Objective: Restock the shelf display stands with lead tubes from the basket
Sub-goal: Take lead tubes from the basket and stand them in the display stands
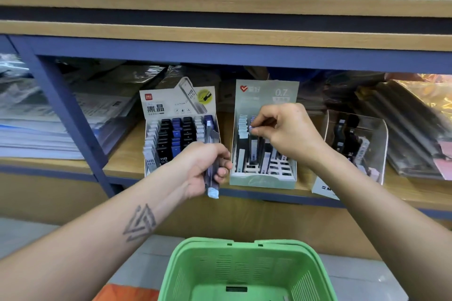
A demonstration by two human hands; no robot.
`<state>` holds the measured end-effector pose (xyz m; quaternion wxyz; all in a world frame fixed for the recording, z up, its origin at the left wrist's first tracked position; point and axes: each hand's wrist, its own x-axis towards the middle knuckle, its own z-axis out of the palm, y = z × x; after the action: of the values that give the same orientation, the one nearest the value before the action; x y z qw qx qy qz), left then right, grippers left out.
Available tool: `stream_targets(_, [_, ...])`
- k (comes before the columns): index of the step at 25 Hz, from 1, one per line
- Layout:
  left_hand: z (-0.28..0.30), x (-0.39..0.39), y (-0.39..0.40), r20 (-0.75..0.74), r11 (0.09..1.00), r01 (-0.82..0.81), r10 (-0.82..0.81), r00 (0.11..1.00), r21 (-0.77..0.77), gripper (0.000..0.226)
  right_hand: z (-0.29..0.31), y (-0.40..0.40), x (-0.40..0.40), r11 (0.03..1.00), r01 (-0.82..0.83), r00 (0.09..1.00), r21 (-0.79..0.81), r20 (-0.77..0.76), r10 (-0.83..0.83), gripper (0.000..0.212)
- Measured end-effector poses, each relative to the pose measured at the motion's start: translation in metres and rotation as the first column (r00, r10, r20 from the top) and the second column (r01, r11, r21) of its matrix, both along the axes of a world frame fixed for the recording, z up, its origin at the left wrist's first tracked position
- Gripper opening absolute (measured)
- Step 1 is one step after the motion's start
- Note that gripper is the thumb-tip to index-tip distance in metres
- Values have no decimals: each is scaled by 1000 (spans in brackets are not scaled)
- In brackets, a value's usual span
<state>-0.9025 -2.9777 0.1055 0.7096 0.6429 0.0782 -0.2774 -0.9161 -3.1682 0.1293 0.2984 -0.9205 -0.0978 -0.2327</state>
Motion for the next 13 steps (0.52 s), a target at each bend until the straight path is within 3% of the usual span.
stream_targets(4, [2, -3, 1, -24, 999, 18, -19, 1000, -28, 8, -6, -1, 2, 999, -20, 999, -25, -27, 20, 4])
stream_targets(9, [5, -7, 0, -31, 995, 54, -57, 998, -82, 5, -18, -2, 7, 957, 61, 993, -283, 115, -30, 3])
stream_targets(13, [9, -11, 1, -56, 975, 101, -114, 992, -198, 18, -17, -2, 7, 932, 85, 994, -352, 93, -55, 13])
